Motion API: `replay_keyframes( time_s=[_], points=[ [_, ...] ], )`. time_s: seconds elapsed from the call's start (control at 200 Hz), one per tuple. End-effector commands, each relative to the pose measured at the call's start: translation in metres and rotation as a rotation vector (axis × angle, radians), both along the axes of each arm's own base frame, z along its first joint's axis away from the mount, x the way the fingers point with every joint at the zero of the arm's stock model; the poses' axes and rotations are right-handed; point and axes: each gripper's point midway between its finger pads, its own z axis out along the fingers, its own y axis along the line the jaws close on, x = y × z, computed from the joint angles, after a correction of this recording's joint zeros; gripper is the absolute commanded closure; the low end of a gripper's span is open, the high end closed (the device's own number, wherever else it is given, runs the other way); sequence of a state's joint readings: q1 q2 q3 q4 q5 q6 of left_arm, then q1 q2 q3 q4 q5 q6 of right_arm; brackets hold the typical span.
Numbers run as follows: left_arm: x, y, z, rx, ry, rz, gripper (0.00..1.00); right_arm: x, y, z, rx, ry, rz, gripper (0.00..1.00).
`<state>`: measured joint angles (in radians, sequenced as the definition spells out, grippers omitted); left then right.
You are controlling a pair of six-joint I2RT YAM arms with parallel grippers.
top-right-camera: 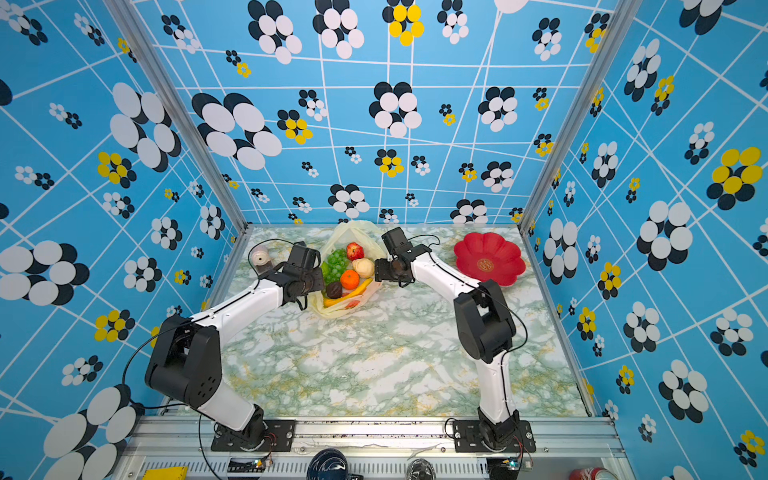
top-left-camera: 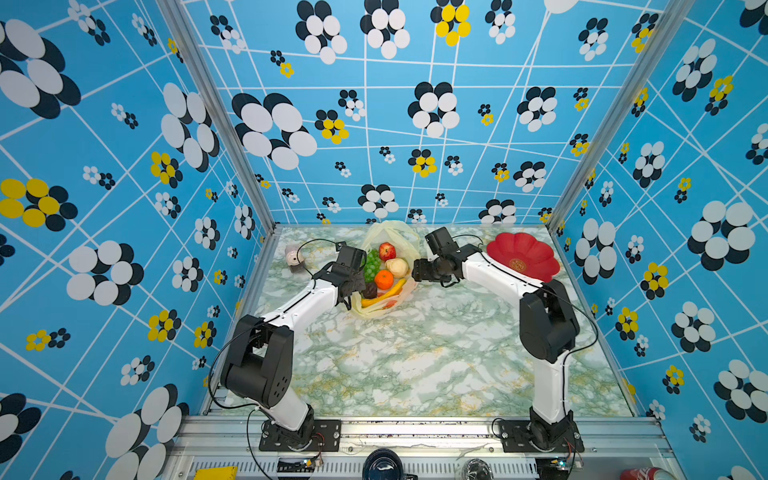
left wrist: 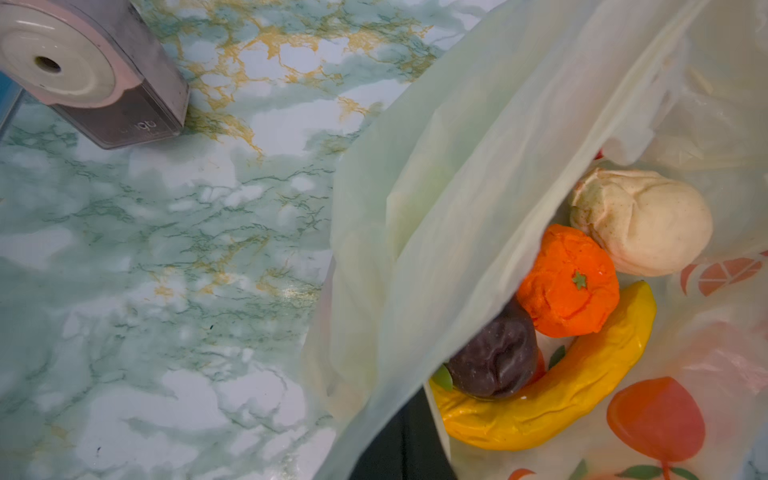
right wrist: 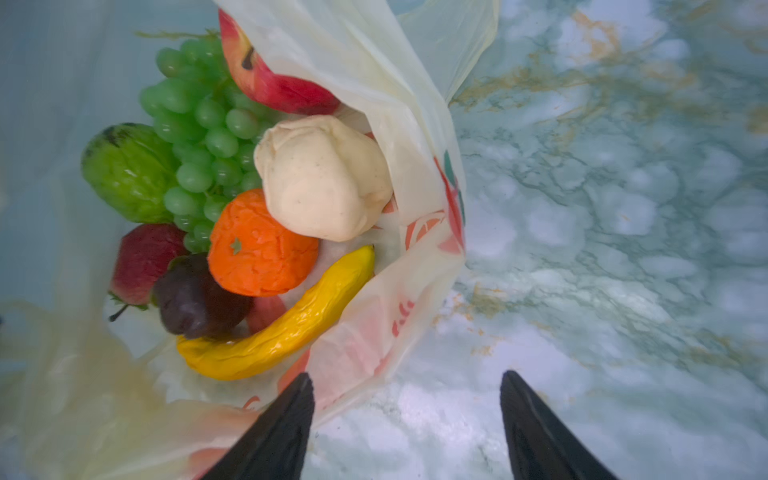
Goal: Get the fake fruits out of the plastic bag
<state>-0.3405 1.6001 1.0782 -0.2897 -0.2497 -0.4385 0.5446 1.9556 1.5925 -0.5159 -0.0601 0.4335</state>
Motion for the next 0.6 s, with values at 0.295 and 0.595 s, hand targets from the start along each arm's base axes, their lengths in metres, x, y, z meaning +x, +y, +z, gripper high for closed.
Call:
replay_keyframes(
  time_s=[0.295,0.595],
  points=[
    [-0.012,0.021,0.031,-0.040,-0.162,0.004,1.00,-0.072,-0.170,0.036,0.053,-0.084,-0.414,0.24],
    [-0.014,0.019,0.031,-0.048,-0.169,-0.010,1.00,-0.102,-0.309,0.029,0.135,-0.114,-0.948,0.15]
  ],
)
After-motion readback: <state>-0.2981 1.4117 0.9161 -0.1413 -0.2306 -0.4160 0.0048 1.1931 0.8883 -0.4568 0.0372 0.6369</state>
